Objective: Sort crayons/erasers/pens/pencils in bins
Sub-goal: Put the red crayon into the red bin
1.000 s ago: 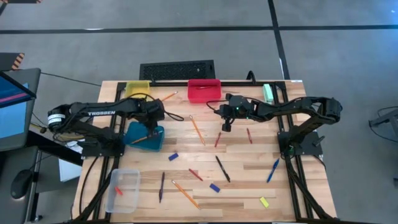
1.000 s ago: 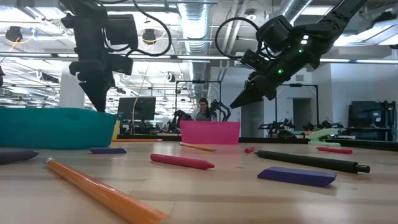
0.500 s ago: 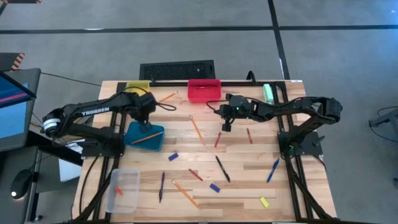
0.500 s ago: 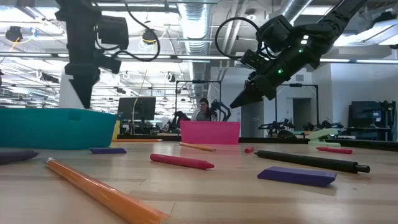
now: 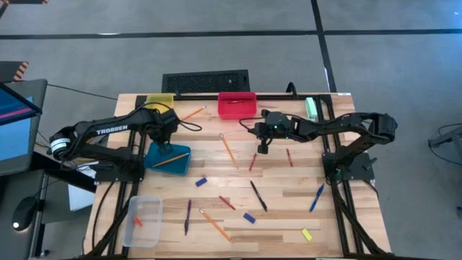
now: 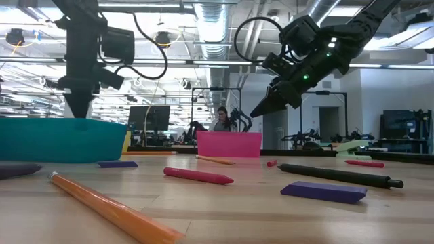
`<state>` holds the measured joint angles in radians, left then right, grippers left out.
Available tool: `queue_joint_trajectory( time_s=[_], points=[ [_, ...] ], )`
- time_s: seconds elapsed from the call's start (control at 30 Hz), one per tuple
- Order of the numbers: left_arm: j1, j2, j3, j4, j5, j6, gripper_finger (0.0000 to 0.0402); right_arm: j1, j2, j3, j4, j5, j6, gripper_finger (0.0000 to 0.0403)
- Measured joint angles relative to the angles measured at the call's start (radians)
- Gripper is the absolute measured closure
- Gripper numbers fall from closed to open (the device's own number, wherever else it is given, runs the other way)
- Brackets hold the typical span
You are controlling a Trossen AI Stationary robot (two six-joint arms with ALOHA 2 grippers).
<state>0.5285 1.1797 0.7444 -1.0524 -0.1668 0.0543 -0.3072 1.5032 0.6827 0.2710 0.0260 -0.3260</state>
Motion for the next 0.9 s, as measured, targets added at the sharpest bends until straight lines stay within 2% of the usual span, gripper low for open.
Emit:
queue_joint_trajectory(
  time_s=[0.33, 0.6, 0.9],
  points=[
    [0.006, 0.011, 0.002, 0.019, -0.057, 0.003, 0.0401, 0.001, 0.0, 0.0, 0.004, 0.0, -0.005, 0.04],
    [0.024, 0.158, 0.002, 0.012, -0.063, 0.028, 0.0401, 0.006, 0.0, 0.0, 0.004, 0.0, -0.006, 0.04],
    [0.0, 0.219, 0.04, -0.122, -0.047, 0.028, 0.0401, 0.013, 0.0, 0.0, 0.008, 0.0, -0.019, 0.04]
  ],
)
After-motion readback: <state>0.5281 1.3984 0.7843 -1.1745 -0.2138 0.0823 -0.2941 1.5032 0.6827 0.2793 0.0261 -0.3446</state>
